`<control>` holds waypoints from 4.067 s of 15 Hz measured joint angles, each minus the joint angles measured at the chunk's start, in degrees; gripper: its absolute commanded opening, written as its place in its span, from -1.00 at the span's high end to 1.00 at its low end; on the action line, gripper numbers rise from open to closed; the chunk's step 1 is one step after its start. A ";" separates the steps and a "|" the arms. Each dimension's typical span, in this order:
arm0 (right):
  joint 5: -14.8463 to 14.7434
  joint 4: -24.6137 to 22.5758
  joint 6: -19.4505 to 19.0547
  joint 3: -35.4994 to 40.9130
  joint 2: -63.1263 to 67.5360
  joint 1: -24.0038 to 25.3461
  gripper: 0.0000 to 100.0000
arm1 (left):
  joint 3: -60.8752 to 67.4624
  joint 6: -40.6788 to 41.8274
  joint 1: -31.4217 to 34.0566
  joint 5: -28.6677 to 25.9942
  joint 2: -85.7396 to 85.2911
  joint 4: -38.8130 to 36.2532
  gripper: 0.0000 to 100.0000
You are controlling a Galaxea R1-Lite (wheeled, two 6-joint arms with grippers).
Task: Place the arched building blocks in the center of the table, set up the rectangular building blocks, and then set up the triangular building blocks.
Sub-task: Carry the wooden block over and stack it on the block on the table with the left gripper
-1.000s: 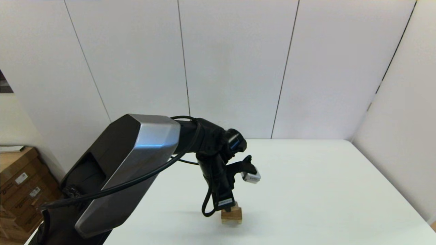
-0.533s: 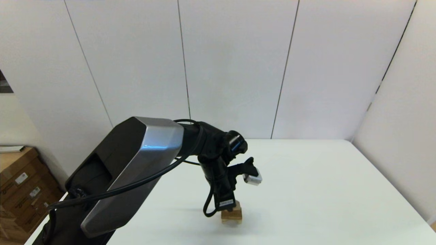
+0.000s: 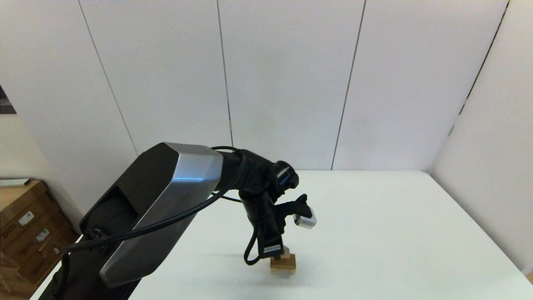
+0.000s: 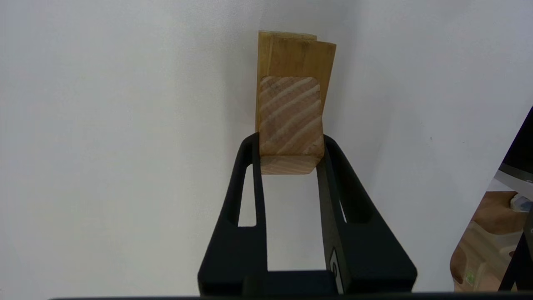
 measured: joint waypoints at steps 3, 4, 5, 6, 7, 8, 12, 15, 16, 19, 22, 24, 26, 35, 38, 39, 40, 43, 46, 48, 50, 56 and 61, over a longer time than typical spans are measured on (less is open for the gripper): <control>-0.02 0.00 0.00 0.00 0.00 0.00 -1.00 | 0.00 0.11 -0.09 -0.02 0.13 -0.01 1.00; -0.02 0.00 0.00 0.00 0.00 0.00 -1.00 | -0.01 0.13 -0.15 0.00 0.22 -0.01 1.00; -0.02 0.00 0.00 0.00 0.00 0.00 -1.00 | -0.04 0.11 -0.24 0.00 0.33 -0.09 1.00; 0.00 0.00 0.00 0.00 0.00 0.00 -1.00 | -0.04 0.10 -0.39 -0.02 0.41 -0.06 1.00; -0.02 0.00 0.00 0.00 0.00 0.00 -1.00 | -0.04 0.07 -0.59 -0.07 0.50 -0.06 1.00; 0.02 0.00 0.01 0.00 0.00 0.00 -1.00 | -0.04 0.05 -0.80 -0.09 0.52 -0.06 1.00; 0.00 -0.01 0.00 0.00 0.00 0.00 -1.00 | -0.15 0.10 -1.73 -0.09 0.83 -0.45 1.00; -0.02 -0.01 0.01 -0.02 0.00 0.02 -1.00 | -0.15 0.11 -1.84 -0.07 1.11 -0.37 1.00; 0.00 -0.01 0.00 -0.02 0.00 0.02 -1.00 | -0.15 0.11 -1.82 -0.07 1.18 -0.39 1.00; -0.02 0.00 0.01 -0.02 0.00 0.00 -1.00 | -0.20 0.05 -1.77 -0.02 1.27 -0.41 1.00; -0.02 0.00 0.01 -0.02 0.00 0.00 -1.00 | -0.26 0.05 -1.71 0.00 1.29 -0.41 1.00; 0.00 0.00 0.00 -0.02 0.00 0.00 -1.00 | -0.26 0.07 -1.62 0.04 1.29 -0.44 1.00; -0.02 0.00 0.00 -0.02 0.00 0.00 -1.00 | -0.26 0.10 -1.60 0.02 1.29 -0.37 1.00; -0.02 0.00 0.00 -0.02 0.00 0.00 -1.00 | -0.26 0.11 -1.60 0.13 1.30 -0.41 1.00; 0.00 0.00 0.00 0.00 0.00 0.00 -1.00 | -0.26 0.21 -1.60 0.15 1.49 -0.41 1.00; 0.00 -0.01 0.00 0.00 0.00 0.00 -1.00 | -0.26 0.33 -1.60 0.15 1.51 -0.48 1.00; 0.00 -0.01 -0.02 0.00 0.00 0.00 -1.00 | -0.26 0.44 -1.60 0.17 1.52 -0.48 1.00; 0.00 0.00 0.00 0.00 0.00 0.00 -1.00 | -0.28 0.96 -1.51 0.17 1.52 -0.56 1.00; -0.02 -0.01 0.00 0.00 0.00 0.00 -1.00 | -0.37 1.07 -1.44 0.17 1.52 -0.61 1.00; -0.02 0.00 0.00 0.00 0.00 0.00 -1.00 | -0.37 1.26 -1.35 0.15 1.51 -0.63 1.00; 0.00 -0.01 0.01 0.00 0.00 0.00 -1.00 | -0.37 1.27 -1.33 0.17 1.51 -0.61 1.00; 0.00 0.00 0.01 0.00 0.00 0.00 -1.00 | -0.34 2.45 -1.29 0.15 1.52 -0.59 1.00; 0.00 0.00 0.00 0.00 0.00 0.00 -1.00 | -0.34 2.56 -1.33 0.15 1.52 -0.59 1.00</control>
